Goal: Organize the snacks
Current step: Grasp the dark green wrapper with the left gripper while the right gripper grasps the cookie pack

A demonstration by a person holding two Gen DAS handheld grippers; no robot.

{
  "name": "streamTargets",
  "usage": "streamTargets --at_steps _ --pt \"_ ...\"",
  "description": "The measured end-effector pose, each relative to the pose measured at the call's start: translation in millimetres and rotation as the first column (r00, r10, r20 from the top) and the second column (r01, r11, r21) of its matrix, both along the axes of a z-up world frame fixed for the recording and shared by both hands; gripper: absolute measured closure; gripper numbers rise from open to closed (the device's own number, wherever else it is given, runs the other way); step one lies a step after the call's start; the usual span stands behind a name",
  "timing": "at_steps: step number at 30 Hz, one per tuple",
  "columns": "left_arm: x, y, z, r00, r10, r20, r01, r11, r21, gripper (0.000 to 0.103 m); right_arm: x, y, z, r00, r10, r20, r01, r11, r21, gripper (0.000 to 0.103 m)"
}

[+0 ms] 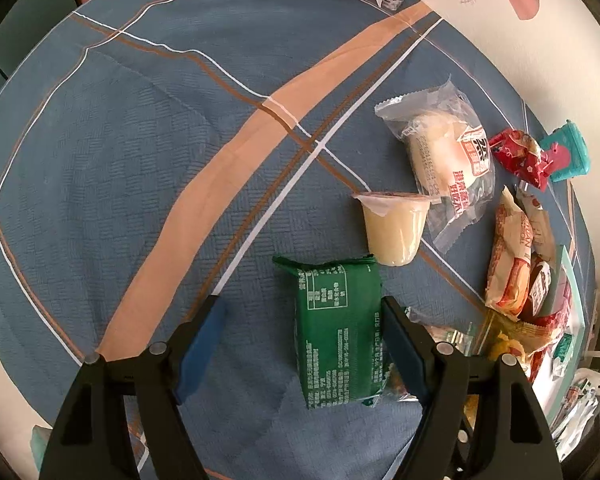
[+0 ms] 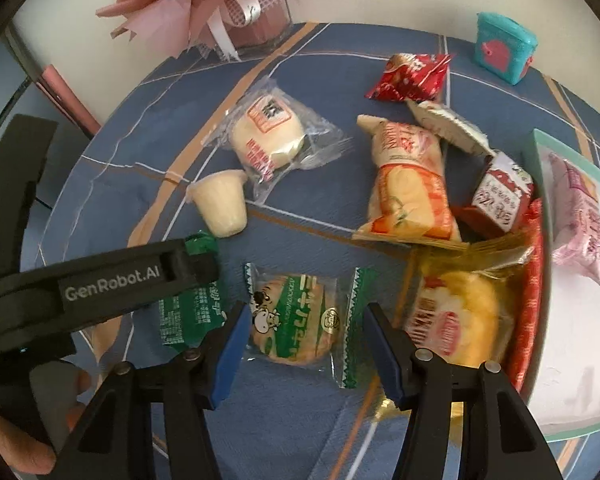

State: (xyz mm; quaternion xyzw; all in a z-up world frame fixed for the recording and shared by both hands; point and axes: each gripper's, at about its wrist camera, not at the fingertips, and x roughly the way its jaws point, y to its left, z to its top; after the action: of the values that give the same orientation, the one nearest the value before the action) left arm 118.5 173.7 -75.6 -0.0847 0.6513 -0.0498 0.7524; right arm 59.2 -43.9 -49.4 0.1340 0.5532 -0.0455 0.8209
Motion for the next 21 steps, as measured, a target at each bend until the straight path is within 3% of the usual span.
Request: streamTargets --at_steps 9,15,21 --pt "12 5 -6 1.0 0.003 0.003 -0.003 1.0 0.006 0.024 5 17 -6 1.0 0.018 0.0 -0.018 0.999 -0.028 0.042" --pt "13 1 -9 1.0 0.008 0.003 -0.008 1.0 0.005 0.024 10 19 -10 1.0 0.025 -0.005 -0.025 1.0 -0.011 0.033" --pt "11 -3 -8 1.0 0.008 0.004 -0.008 1.0 0.007 0.024 16 36 -22 0.997 0.064 -0.036 -0.066 0.995 -0.073 0.033"
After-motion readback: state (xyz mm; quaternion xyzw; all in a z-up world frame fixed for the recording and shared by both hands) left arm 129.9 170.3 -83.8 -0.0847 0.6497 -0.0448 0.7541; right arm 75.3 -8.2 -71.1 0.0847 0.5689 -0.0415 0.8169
